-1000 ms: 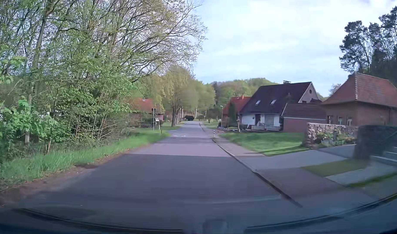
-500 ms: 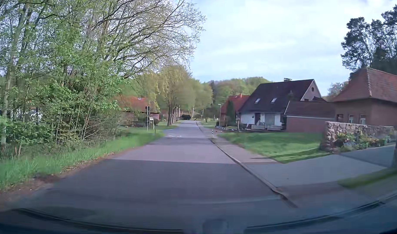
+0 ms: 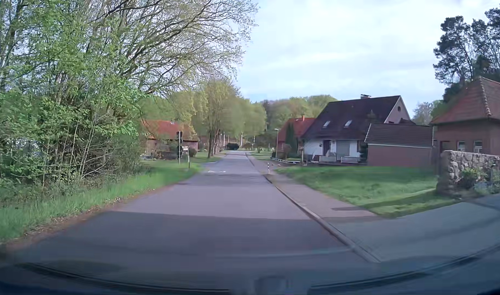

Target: Follow the waypoints while adhering to traffic rules and regulations

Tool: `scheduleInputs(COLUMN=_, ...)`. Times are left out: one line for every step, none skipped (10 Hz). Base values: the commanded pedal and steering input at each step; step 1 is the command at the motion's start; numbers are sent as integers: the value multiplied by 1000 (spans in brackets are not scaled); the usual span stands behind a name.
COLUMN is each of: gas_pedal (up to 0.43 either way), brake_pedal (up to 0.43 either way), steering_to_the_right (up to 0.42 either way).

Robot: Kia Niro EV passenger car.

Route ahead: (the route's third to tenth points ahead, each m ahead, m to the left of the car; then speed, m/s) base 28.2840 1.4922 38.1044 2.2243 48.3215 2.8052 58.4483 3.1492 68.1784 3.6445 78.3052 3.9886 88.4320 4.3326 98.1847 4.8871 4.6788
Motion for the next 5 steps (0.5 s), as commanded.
scheduleInputs(gas_pedal=0, brake_pedal=12, steering_to_the_right=-2)
scheduleInputs(gas_pedal=0, brake_pedal=12, steering_to_the_right=-4)
scheduleInputs(gas_pedal=0, brake_pedal=12, steering_to_the_right=-11)
scheduleInputs(gas_pedal=0, brake_pedal=12, steering_to_the_right=-16)
scheduleInputs(gas_pedal=0, brake_pedal=12, steering_to_the_right=-16)
